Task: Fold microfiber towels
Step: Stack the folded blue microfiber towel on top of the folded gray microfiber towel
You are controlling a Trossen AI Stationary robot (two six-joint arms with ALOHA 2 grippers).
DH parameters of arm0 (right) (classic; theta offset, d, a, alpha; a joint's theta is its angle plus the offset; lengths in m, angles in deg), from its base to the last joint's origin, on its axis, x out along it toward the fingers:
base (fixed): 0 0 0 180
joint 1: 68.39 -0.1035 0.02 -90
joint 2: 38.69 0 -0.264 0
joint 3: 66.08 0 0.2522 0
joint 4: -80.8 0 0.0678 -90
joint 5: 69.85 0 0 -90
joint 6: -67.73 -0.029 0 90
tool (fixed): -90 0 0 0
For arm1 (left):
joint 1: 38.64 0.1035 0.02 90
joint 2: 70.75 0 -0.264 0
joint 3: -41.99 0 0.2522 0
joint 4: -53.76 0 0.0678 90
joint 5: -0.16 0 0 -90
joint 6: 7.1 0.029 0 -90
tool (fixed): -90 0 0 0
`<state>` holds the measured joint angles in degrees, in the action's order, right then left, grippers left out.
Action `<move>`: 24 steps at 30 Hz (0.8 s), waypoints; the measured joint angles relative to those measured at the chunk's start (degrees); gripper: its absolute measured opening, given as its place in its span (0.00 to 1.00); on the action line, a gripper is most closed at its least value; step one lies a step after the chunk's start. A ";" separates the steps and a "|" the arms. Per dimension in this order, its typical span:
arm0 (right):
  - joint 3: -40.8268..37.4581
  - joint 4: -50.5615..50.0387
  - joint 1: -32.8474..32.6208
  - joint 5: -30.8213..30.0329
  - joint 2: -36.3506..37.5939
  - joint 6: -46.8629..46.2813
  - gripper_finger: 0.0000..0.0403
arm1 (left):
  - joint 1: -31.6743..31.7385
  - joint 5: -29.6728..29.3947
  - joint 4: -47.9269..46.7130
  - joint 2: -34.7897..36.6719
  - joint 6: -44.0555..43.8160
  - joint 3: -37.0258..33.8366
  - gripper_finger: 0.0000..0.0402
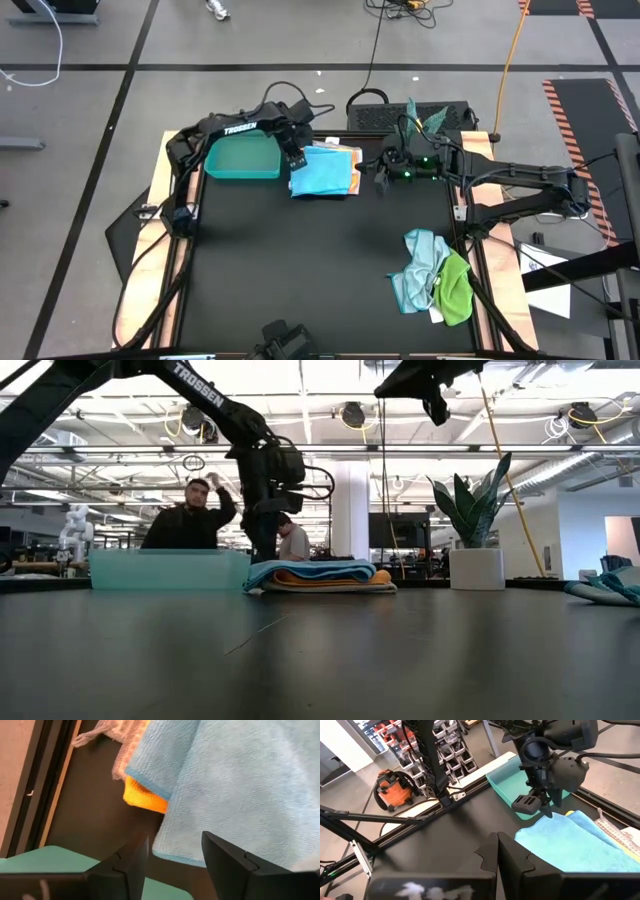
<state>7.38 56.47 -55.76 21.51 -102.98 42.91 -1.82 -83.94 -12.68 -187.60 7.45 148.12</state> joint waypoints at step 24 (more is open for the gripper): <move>-0.02 2.84 0.00 0.16 0.00 1.70 0.00 | 1.05 0.89 -1.09 -3.34 2.29 -0.05 0.46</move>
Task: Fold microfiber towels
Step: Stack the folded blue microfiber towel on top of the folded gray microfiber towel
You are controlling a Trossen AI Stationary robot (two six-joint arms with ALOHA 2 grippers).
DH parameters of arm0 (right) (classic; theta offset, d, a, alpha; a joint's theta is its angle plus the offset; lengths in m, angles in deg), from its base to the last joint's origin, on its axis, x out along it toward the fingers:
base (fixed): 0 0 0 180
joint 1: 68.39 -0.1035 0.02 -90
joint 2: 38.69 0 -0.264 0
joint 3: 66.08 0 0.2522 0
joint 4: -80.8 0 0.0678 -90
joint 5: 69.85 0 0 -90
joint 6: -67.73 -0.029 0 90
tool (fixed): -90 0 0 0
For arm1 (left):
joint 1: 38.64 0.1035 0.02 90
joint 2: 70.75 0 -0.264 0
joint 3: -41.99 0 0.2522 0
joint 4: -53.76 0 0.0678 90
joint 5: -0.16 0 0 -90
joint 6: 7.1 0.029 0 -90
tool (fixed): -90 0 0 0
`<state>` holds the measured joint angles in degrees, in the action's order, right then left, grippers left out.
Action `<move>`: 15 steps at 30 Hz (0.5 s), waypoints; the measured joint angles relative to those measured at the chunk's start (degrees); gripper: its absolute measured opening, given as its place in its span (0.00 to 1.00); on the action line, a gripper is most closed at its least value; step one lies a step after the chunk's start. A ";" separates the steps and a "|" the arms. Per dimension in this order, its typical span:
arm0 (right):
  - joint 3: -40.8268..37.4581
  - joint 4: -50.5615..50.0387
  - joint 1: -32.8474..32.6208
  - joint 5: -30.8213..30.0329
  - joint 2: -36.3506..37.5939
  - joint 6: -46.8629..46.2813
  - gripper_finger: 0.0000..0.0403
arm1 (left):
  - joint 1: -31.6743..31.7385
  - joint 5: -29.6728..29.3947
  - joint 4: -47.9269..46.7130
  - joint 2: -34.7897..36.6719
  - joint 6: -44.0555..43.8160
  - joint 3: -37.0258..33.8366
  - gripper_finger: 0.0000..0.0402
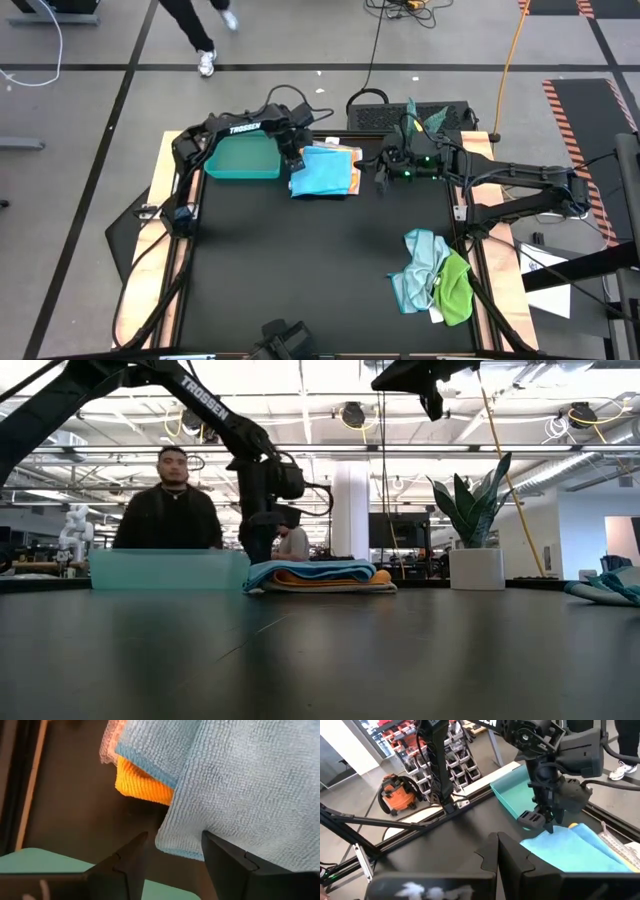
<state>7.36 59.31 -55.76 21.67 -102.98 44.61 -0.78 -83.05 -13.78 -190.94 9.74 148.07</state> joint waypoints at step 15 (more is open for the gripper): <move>0.00 -0.41 0.02 -2.95 0.00 0.46 0.00 | -2.14 0.98 0.35 -0.23 2.66 0.00 0.33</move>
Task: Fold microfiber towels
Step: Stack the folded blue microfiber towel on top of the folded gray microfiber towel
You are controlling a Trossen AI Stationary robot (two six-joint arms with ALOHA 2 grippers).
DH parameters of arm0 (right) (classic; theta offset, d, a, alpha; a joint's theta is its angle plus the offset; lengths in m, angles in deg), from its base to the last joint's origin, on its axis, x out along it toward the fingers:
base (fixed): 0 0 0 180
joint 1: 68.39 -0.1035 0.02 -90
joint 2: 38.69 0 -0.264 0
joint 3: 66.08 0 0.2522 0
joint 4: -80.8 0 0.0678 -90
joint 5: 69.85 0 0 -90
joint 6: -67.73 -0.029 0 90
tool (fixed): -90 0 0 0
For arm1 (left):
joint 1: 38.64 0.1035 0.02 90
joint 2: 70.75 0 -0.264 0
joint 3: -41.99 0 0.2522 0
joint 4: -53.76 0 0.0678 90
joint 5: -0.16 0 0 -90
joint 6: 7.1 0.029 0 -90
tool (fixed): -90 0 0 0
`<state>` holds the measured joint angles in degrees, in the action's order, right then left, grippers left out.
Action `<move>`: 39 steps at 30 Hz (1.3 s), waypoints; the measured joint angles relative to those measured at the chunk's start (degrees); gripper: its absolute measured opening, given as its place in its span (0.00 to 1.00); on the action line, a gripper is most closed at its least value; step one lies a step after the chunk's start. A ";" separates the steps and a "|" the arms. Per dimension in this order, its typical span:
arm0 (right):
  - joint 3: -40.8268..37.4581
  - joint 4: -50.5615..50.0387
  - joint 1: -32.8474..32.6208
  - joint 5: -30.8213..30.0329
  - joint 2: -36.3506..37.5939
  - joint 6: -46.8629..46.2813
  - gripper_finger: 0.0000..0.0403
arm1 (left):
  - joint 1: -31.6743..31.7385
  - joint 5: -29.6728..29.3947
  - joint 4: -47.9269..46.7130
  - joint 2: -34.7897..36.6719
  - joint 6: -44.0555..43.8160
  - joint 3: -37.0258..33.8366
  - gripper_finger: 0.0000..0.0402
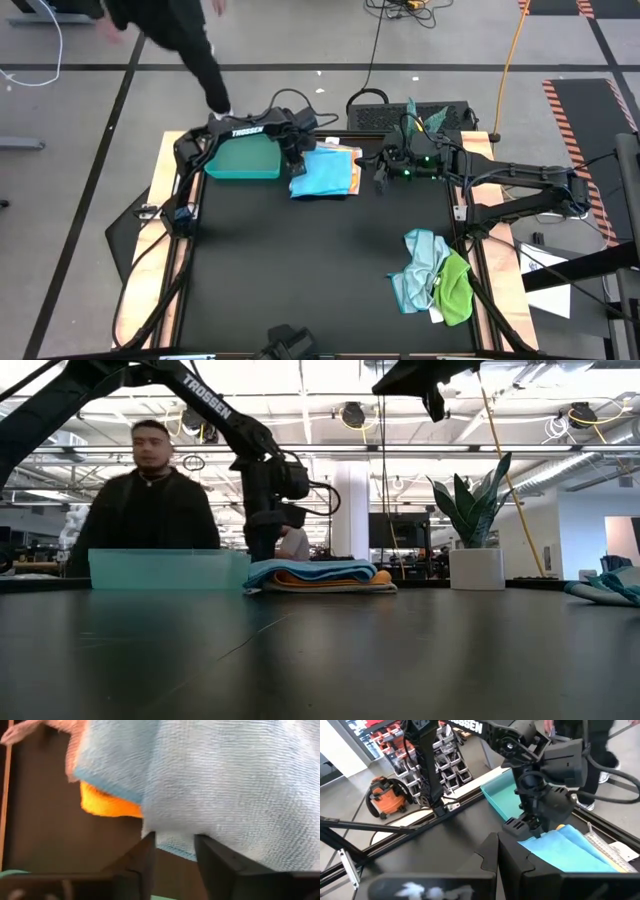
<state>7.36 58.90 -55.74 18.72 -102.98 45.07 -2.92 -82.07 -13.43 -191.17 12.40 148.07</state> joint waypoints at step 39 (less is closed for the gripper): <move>0.00 -0.29 0.02 0.15 0.00 0.83 0.00 | 6.43 9.16 -3.39 1.68 -8.27 6.73 0.36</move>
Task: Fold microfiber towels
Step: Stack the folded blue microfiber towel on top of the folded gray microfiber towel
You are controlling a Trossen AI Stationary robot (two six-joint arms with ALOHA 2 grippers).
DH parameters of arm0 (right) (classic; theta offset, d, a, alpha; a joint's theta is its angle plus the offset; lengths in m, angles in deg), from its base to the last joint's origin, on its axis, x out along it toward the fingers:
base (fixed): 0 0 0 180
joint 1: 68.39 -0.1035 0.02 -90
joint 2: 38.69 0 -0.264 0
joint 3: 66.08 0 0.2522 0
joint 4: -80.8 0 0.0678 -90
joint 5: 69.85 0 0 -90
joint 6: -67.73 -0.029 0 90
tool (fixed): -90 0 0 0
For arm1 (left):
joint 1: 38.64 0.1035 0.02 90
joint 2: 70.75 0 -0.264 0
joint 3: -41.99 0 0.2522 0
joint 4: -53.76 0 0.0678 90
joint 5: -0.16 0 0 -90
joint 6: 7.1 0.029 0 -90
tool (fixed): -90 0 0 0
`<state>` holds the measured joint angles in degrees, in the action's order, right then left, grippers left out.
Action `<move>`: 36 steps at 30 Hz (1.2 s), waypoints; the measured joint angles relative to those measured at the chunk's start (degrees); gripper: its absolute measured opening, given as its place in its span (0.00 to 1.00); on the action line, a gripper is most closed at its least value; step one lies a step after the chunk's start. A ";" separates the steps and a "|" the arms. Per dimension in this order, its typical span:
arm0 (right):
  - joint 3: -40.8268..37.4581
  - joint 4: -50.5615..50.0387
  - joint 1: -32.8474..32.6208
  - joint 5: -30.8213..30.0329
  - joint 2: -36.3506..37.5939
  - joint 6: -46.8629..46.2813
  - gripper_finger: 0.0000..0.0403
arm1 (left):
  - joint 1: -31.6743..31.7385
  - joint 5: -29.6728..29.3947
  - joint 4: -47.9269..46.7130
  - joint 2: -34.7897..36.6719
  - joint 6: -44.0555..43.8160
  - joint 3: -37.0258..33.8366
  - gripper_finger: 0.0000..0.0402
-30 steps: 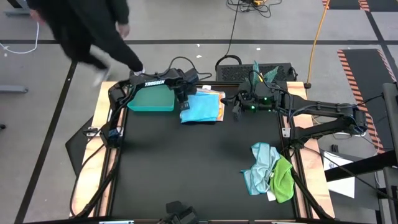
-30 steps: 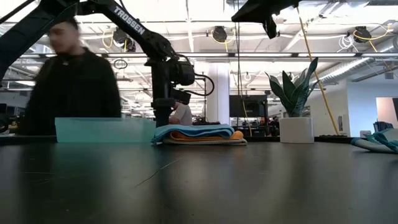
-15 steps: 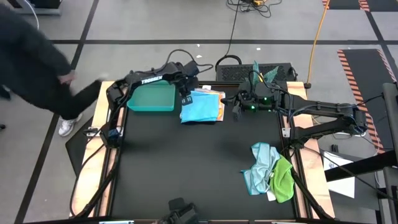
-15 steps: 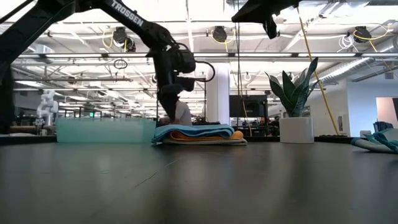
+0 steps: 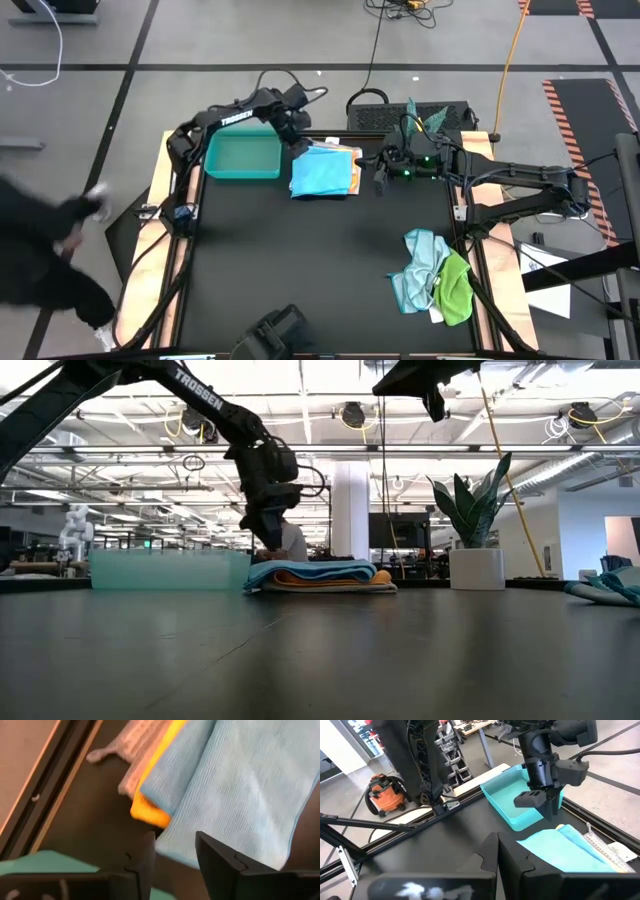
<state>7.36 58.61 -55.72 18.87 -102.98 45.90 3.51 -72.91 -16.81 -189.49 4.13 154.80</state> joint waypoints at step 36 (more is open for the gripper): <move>0.00 -0.02 0.13 1.38 0.00 0.04 0.00 | -0.83 -6.54 2.79 -6.56 5.62 -0.18 0.29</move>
<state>7.36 58.59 -55.59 20.25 -102.98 45.95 2.68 -79.46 -14.03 -196.05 9.75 154.62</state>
